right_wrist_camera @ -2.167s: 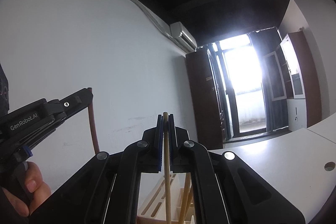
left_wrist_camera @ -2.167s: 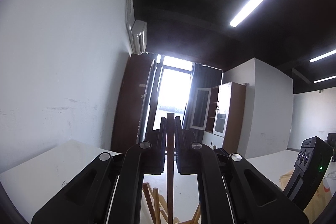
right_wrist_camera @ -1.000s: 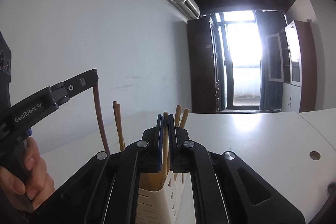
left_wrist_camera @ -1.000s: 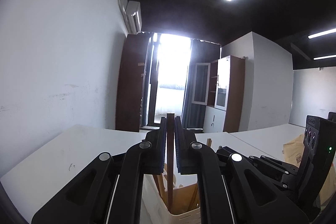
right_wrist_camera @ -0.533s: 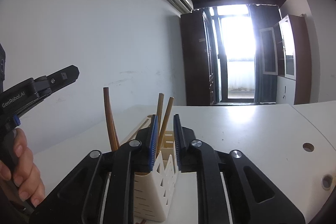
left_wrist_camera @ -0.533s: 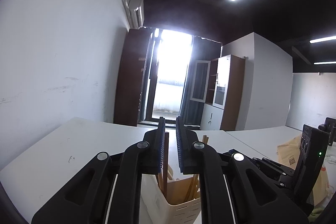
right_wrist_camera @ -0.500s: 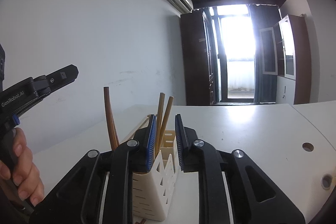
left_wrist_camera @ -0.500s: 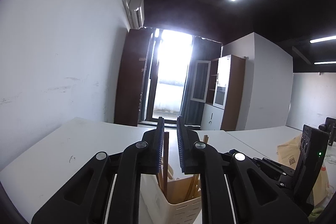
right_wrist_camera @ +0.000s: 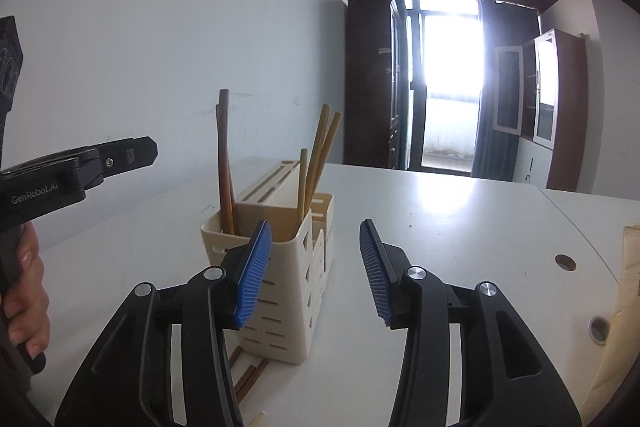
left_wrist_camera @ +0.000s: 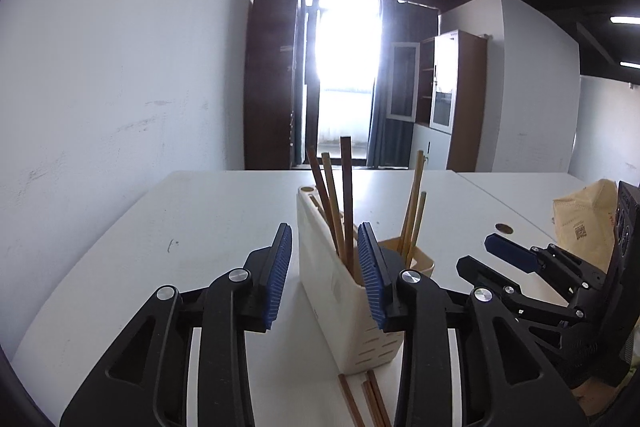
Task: Organize utensils
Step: 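Move both open tools down to the chopsticks beside the holder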
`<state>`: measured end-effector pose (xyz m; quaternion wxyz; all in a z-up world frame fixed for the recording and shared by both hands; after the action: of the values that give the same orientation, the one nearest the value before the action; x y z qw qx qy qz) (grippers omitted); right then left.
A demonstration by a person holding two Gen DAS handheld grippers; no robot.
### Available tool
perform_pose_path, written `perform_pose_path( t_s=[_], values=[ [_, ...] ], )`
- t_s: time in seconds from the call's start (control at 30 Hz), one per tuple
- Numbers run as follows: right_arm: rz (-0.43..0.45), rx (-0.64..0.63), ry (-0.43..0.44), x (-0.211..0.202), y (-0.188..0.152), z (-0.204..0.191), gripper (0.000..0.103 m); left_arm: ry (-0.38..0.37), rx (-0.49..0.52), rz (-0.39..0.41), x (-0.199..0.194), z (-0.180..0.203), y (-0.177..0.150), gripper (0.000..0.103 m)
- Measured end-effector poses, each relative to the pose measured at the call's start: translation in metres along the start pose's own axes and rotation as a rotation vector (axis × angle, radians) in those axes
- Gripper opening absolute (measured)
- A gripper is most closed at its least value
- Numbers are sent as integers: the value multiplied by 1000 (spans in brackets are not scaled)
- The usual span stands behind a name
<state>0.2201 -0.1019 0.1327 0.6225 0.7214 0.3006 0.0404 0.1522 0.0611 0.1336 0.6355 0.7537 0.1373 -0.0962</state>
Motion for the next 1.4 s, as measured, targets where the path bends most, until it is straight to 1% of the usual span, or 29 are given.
perform_pose_path(
  t_s=[0.17, 0.27, 0.6, 0.73, 0.97, 1.07, 1.13, 1.27, 1.4],
  values=[
    [-70, 27, -10, -2, -12, 4, 49, -10, 6, -37, -3, 2, -14, 39],
    [-107, 42, -19, -3, -18, 6, 52, -19, -15, -52, -6, 1, -26, 40],
    [-205, 54, -60, -10, -56, 4, 57, -57, -22, -130, -2, 10, -59, 40],
    [-245, 66, -69, -10, -69, 4, 57, -65, -16, -157, -1, 15, -68, 41],
    [-327, 66, -79, -2, -90, 1, 57, -78, -20, -210, 4, 16, -86, 44],
    [-353, 86, -98, 3, -98, 4, 57, -79, -26, -228, 8, 15, -90, 44],
    [-398, 94, -91, 9, -104, 4, 57, -81, -27, -241, 12, 15, -93, 46],
    [-431, 74, -106, 15, -112, 1, 57, -85, -27, -268, 20, 16, -98, 47],
    [-485, 81, -123, 25, -123, 0, 57, -81, -28, -295, 27, 15, -104, 48]
  ],
)
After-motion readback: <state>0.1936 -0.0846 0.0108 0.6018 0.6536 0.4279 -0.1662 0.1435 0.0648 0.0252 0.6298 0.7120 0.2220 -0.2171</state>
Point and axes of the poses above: each gripper's, at about its wrist camera, not at the fingertips, and x roughly the way its jaws point, z to its right, y to its top, the point moved 2 cm from there along x, roughly the way its jaws point, and after that the axes turned 13 degrees about x, right-handed, at the moved point
